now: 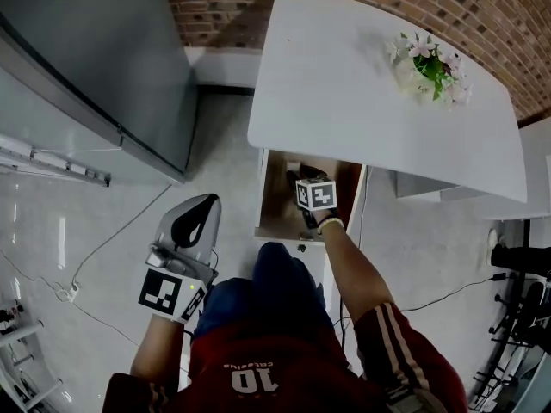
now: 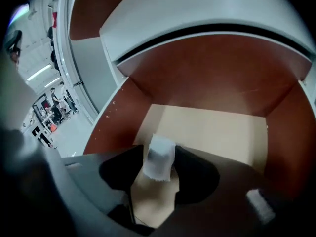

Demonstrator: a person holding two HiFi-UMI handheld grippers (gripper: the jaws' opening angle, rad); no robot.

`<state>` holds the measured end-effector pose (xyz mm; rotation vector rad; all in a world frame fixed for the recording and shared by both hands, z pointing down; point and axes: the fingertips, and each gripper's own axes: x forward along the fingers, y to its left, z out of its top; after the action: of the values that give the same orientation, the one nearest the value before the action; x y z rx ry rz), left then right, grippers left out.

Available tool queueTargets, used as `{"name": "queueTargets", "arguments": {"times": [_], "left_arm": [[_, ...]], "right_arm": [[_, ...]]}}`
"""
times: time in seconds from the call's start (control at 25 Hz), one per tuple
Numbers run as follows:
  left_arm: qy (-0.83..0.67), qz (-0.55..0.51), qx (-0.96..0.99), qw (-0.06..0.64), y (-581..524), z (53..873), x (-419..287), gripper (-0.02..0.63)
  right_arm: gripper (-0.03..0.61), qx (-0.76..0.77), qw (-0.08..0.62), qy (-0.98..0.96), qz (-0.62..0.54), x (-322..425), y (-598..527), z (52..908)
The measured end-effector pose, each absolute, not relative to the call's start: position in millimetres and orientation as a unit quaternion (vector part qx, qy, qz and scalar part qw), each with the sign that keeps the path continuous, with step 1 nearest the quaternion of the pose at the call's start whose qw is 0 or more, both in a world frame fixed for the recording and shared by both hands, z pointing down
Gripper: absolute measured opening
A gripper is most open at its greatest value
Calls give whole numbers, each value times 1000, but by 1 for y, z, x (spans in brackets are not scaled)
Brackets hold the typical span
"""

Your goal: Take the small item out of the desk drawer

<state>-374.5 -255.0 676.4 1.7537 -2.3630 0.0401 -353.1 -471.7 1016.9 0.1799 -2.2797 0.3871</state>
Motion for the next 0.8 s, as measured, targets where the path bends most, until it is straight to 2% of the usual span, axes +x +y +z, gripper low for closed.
{"name": "queueTargets", "arguments": {"times": [0.16, 0.4, 0.8], "left_arm": [[-802, 18, 589, 99, -253, 685, -378, -2], [-809, 18, 576, 118, -254, 677, -377, -2], [-802, 20, 588, 102, -261, 598, -369, -2]], "right_arm": [[210, 67, 405, -898, 158, -361, -469, 1031], [158, 63, 394, -904, 152, -364, -464, 1021], [153, 52, 363, -920, 137, -336, -451, 926]]}}
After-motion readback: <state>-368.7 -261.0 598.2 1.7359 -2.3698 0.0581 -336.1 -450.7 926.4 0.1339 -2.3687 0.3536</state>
